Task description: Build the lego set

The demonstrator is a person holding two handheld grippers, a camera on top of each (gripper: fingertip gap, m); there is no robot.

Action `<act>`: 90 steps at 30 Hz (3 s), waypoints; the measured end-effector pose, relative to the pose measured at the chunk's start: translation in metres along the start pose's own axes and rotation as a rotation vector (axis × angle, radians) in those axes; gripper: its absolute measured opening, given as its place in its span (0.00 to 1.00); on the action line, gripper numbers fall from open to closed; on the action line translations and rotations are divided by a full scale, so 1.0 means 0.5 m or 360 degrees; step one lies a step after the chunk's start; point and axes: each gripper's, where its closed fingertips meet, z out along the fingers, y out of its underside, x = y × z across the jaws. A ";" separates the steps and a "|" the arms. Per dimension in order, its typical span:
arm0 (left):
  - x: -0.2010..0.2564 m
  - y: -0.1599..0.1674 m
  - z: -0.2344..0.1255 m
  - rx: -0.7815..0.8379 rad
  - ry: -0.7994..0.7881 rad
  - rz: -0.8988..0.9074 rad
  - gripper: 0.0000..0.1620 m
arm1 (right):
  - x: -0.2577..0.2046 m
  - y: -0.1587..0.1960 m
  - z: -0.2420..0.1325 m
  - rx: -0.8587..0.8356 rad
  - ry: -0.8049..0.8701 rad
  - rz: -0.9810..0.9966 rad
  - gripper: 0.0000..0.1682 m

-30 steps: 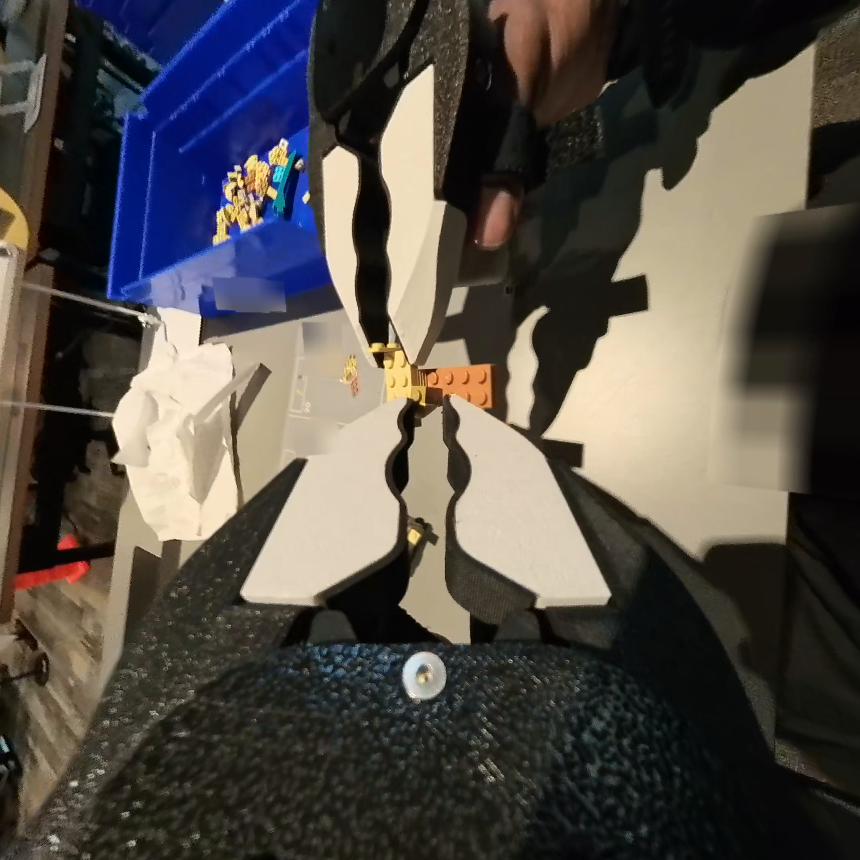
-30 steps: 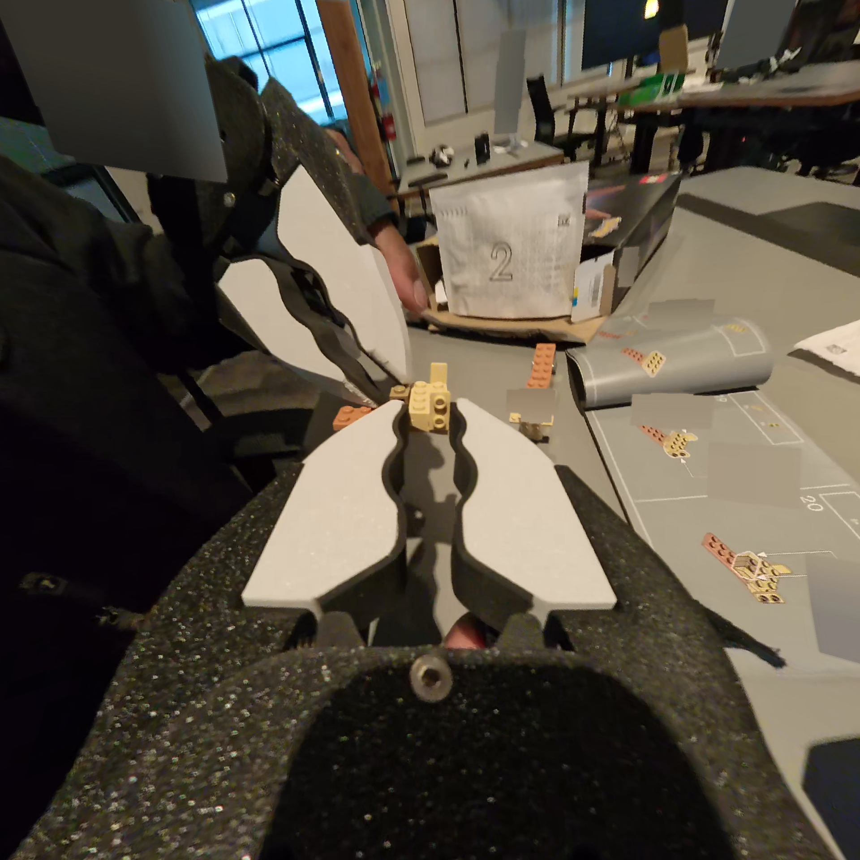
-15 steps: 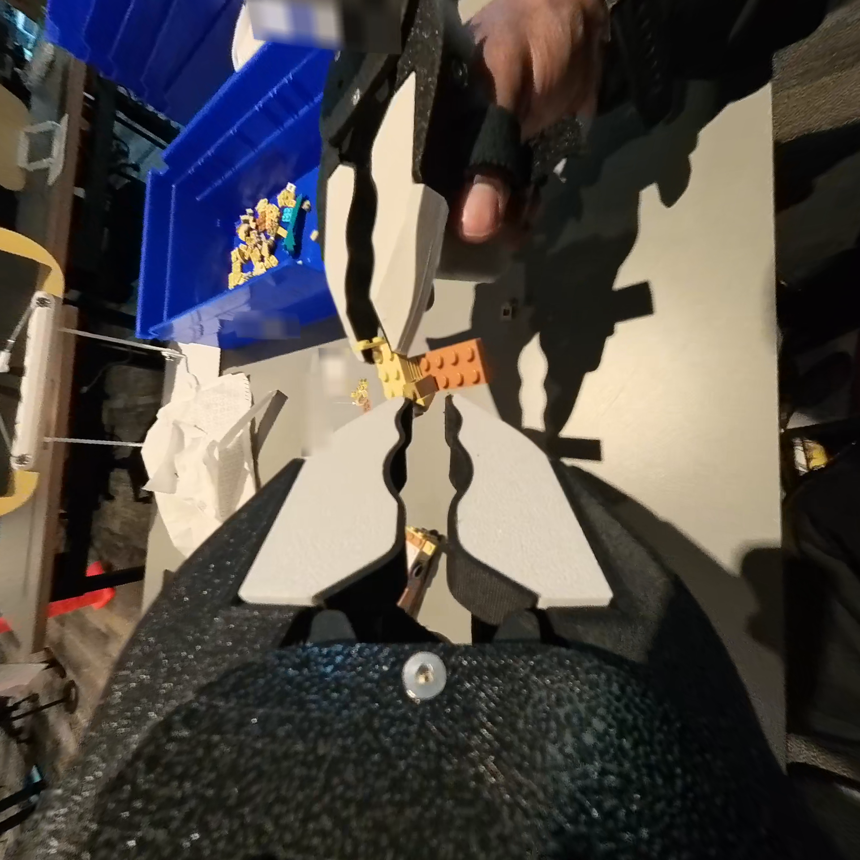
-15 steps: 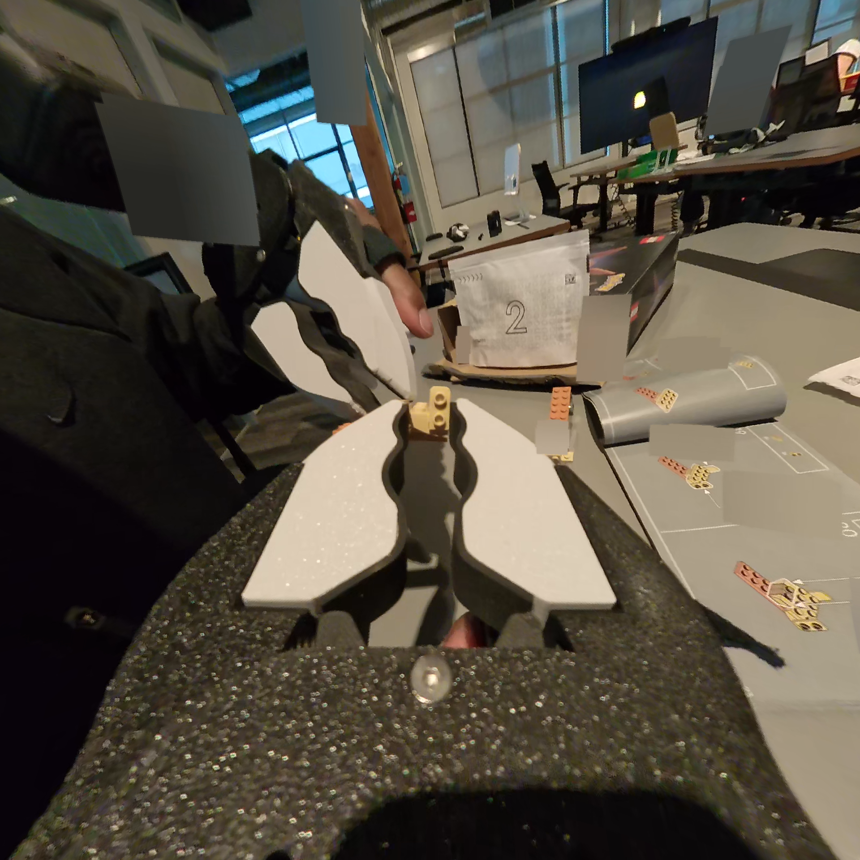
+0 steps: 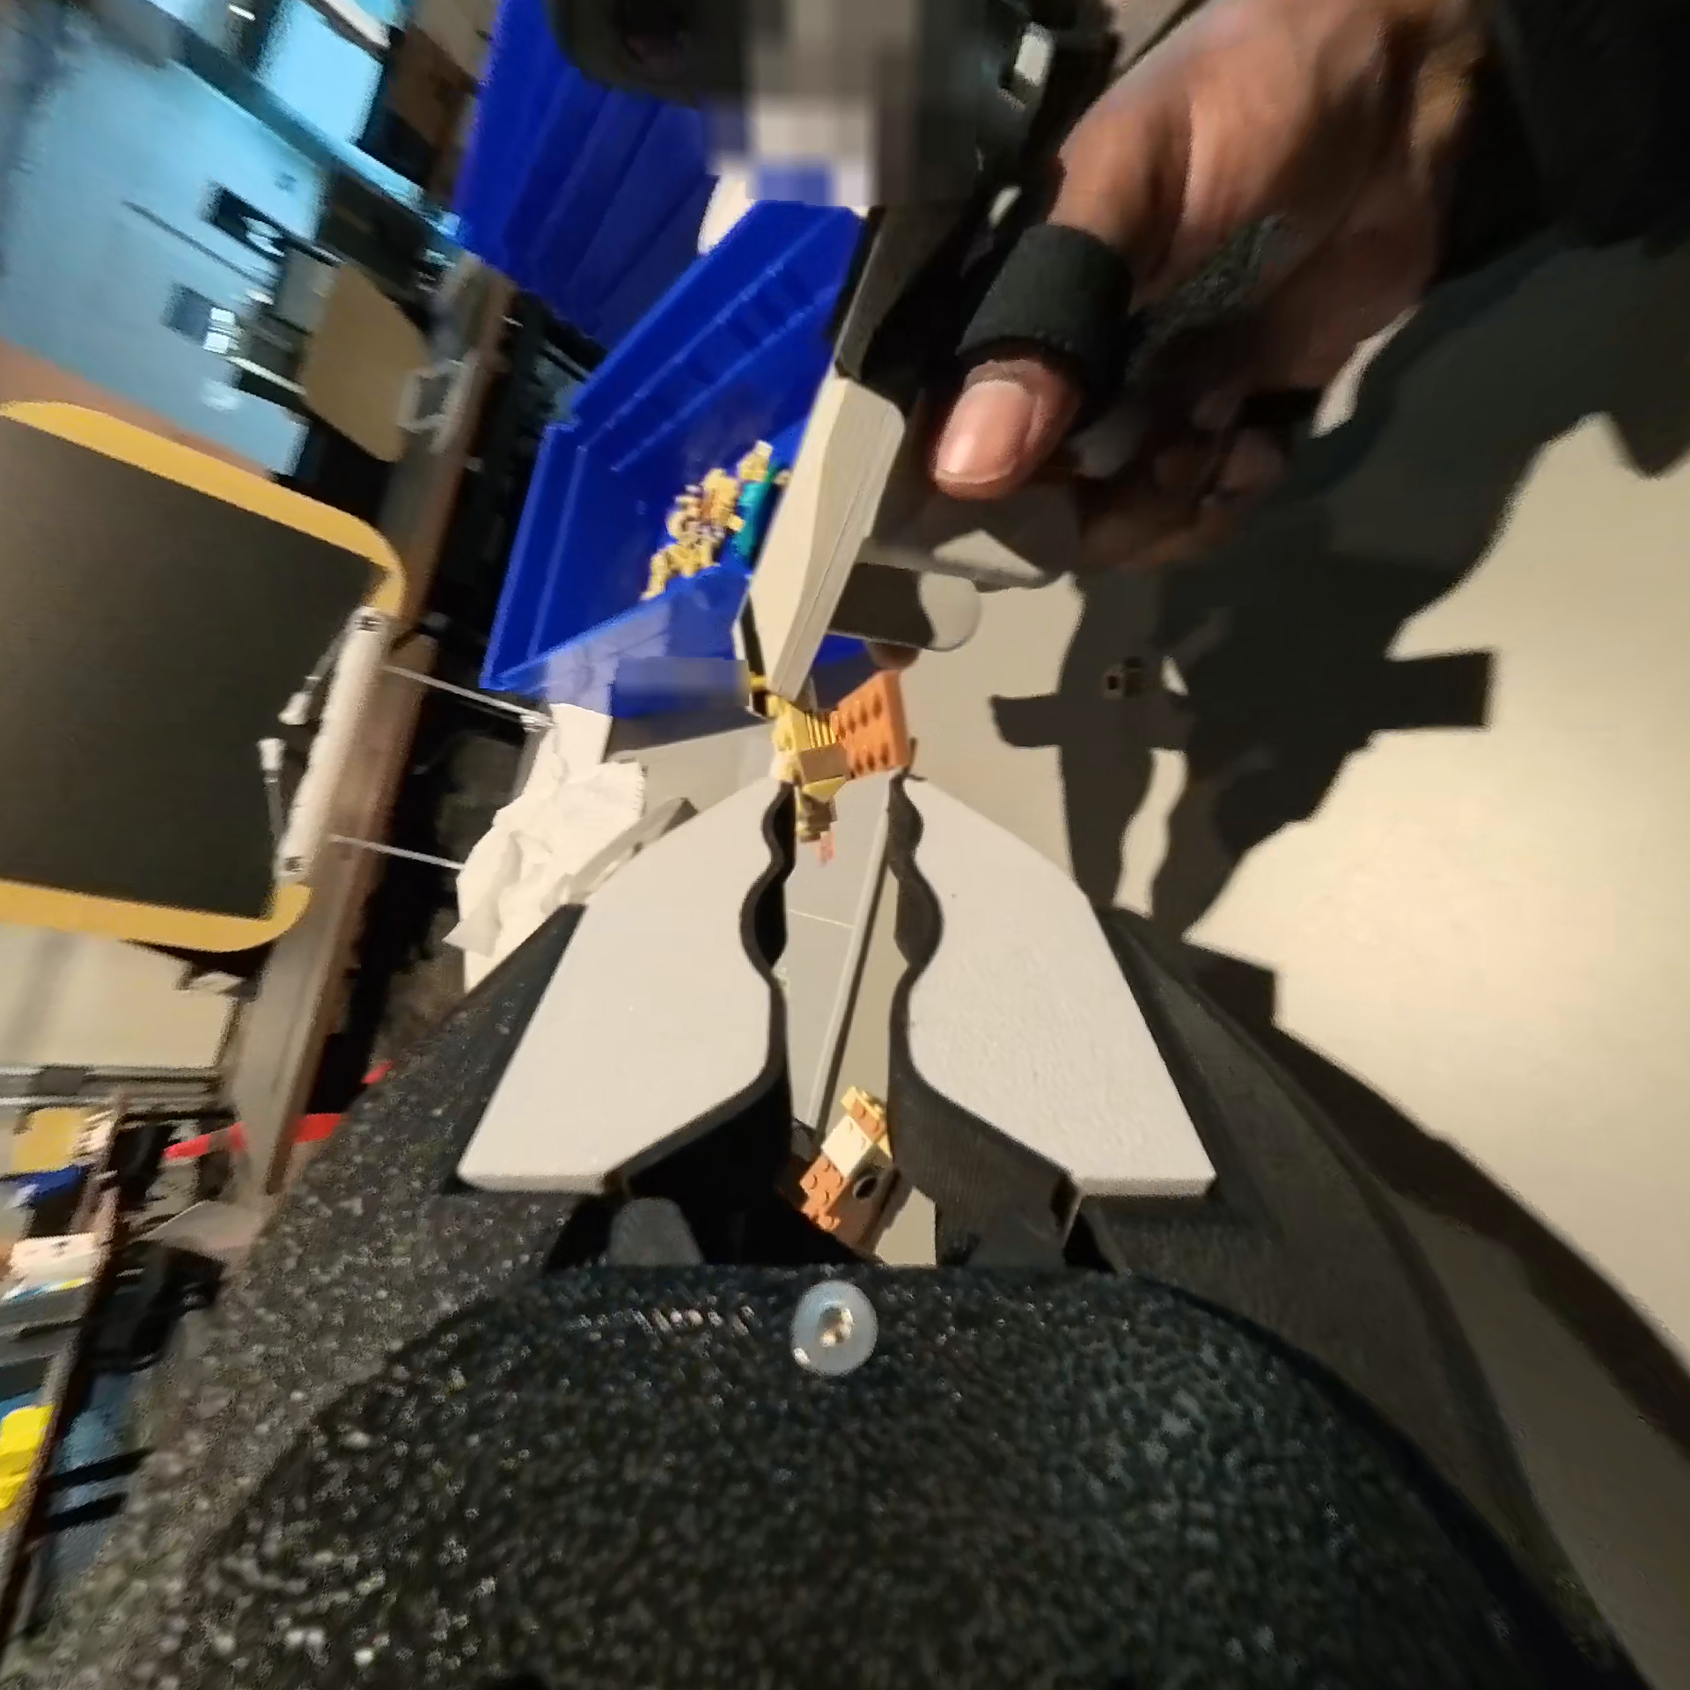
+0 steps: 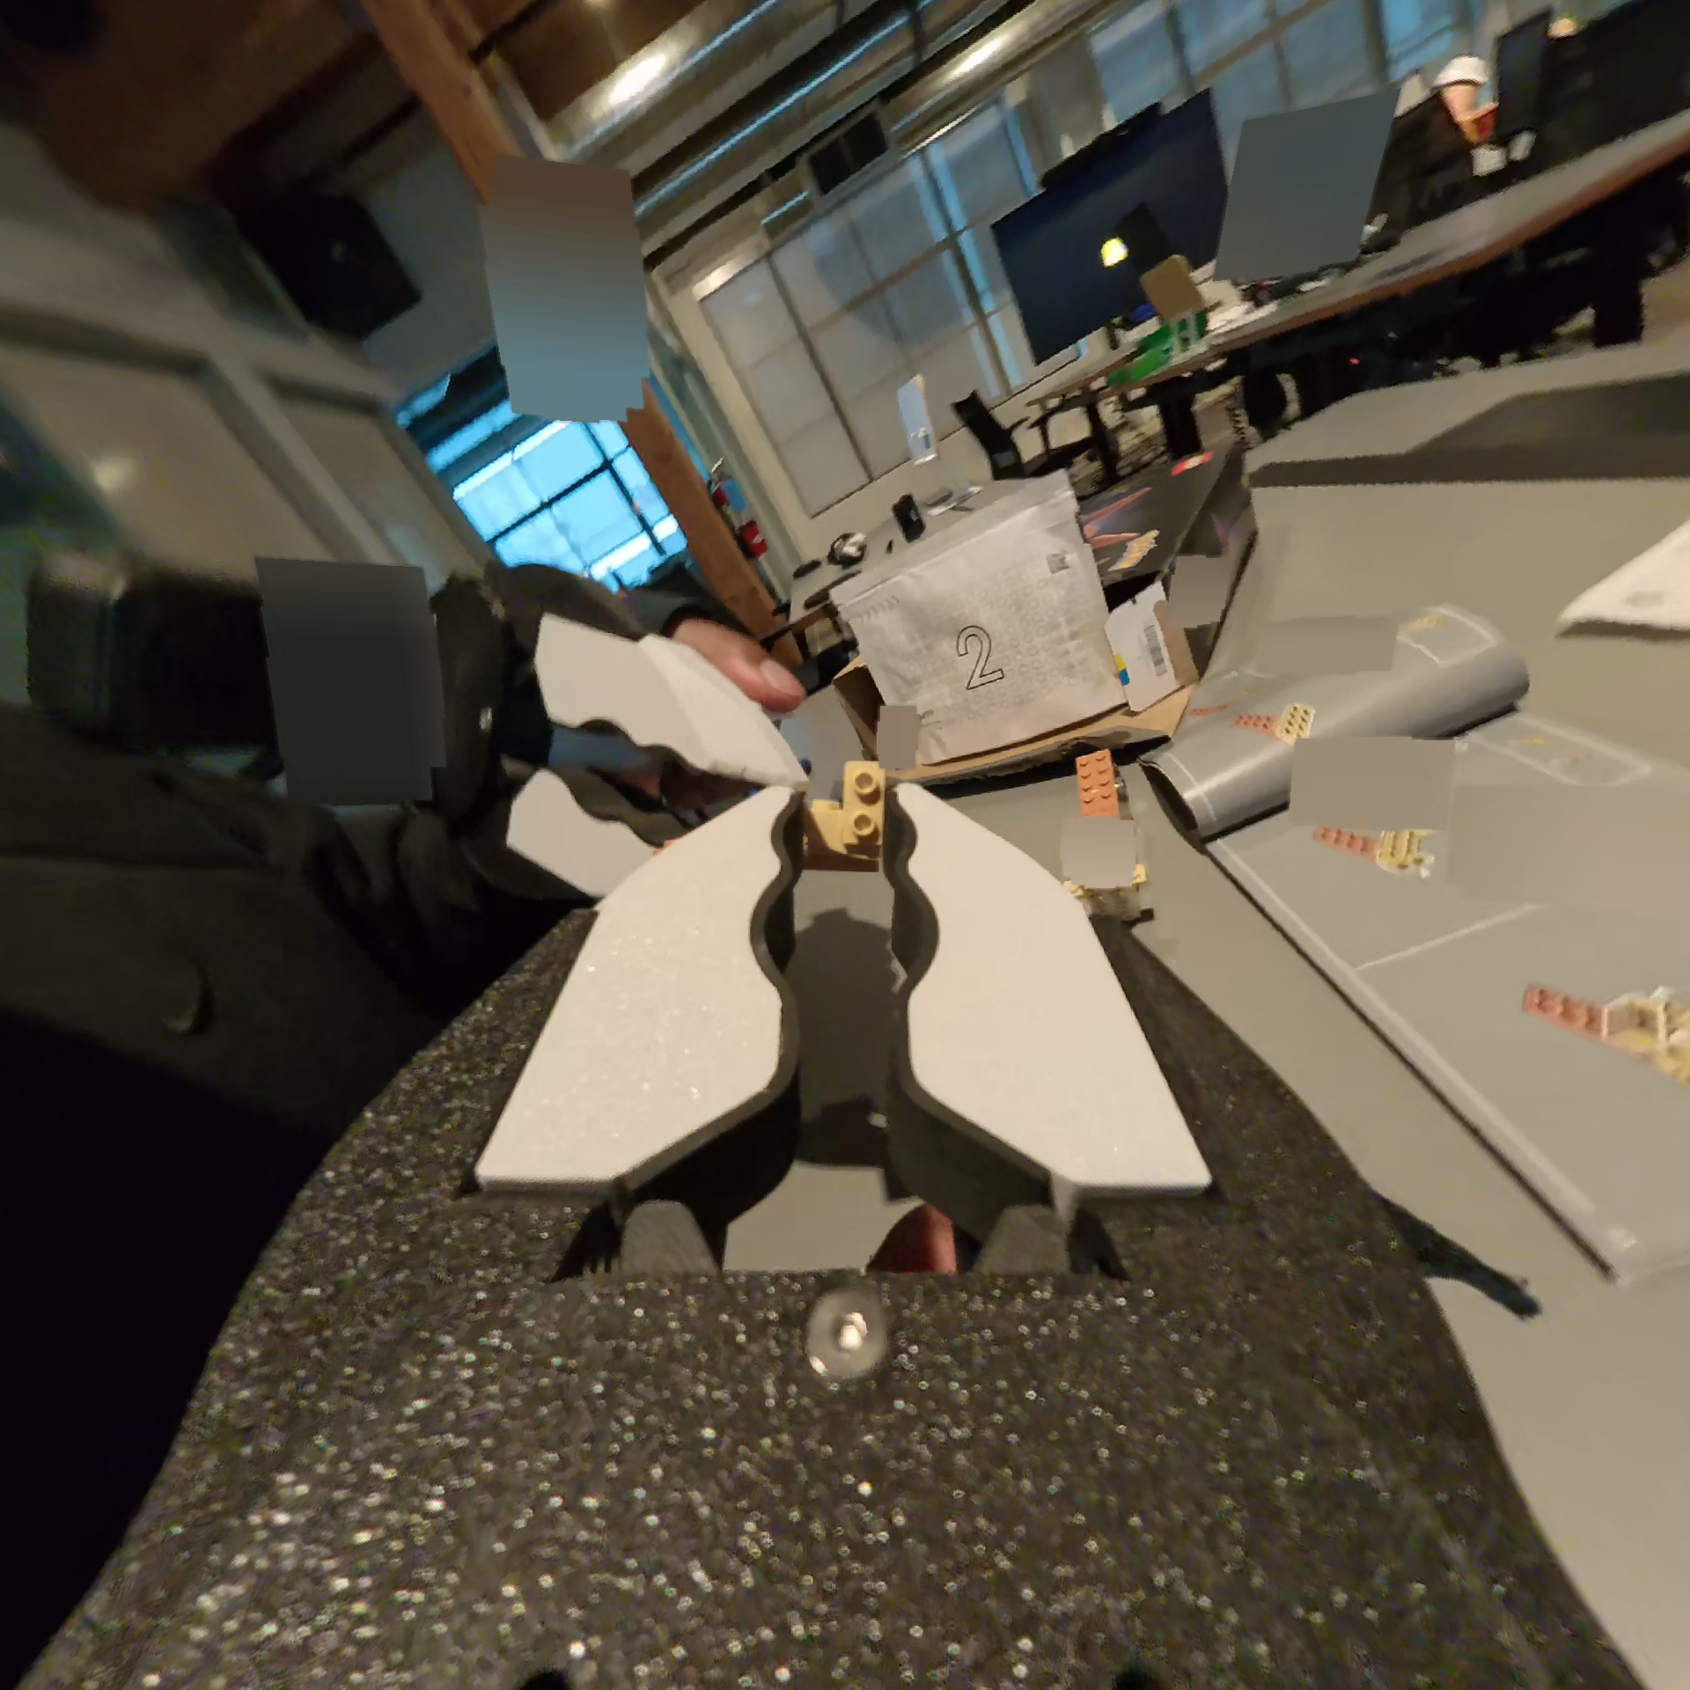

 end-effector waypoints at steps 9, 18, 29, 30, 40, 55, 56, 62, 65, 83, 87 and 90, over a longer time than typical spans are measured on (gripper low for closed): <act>0.003 -0.003 0.001 0.0086 -0.0178 0.0014 0.10 | -0.007 0.011 -0.003 0.0060 0.0056 0.0115 0.10; 0.005 -0.012 -0.011 0.0136 -0.0210 0.0087 0.10 | -0.026 0.006 0.000 0.0071 0.0098 0.0055 0.10; 0.005 -0.019 -0.024 0.0149 -0.0391 0.0264 0.09 | -0.039 0.006 0.002 0.0116 0.0114 0.0090 0.10; 0.007 -0.019 -0.024 0.0148 -0.0379 0.0270 0.09 | -0.041 0.007 0.003 0.0112 0.0114 0.0088 0.10; 0.007 -0.029 -0.032 0.0193 -0.0395 0.0227 0.09 | -0.054 -0.001 0.001 0.0181 0.0086 0.0103 0.10; 0.006 -0.045 -0.037 0.0165 -0.0412 0.0360 0.09 | -0.069 -0.012 -0.003 0.0228 0.0089 0.0045 0.10; 0.006 -0.046 -0.037 0.0161 -0.0415 0.0373 0.09 | -0.070 -0.013 -0.003 0.0236 0.0088 0.0049 0.09; 0.004 -0.055 -0.038 0.0203 -0.0445 0.0339 0.08 | -0.075 -0.021 -0.006 0.0294 0.0080 0.0053 0.09; 0.004 -0.060 -0.038 0.0231 -0.0468 0.0306 0.08 | -0.077 -0.025 -0.008 0.0336 0.0065 0.0069 0.09; 0.010 -0.062 -0.025 0.0175 -0.0509 0.0391 0.03 | -0.089 -0.057 -0.025 0.0646 -0.0079 0.0234 0.04; 0.019 -0.061 -0.017 0.0194 -0.0491 0.0329 0.03 | -0.079 -0.055 -0.026 0.0672 -0.0073 0.0271 0.04; 0.033 -0.028 0.014 0.0114 -0.0459 0.0232 0.00 | -0.044 -0.030 -0.018 0.0652 0.0011 0.0334 0.04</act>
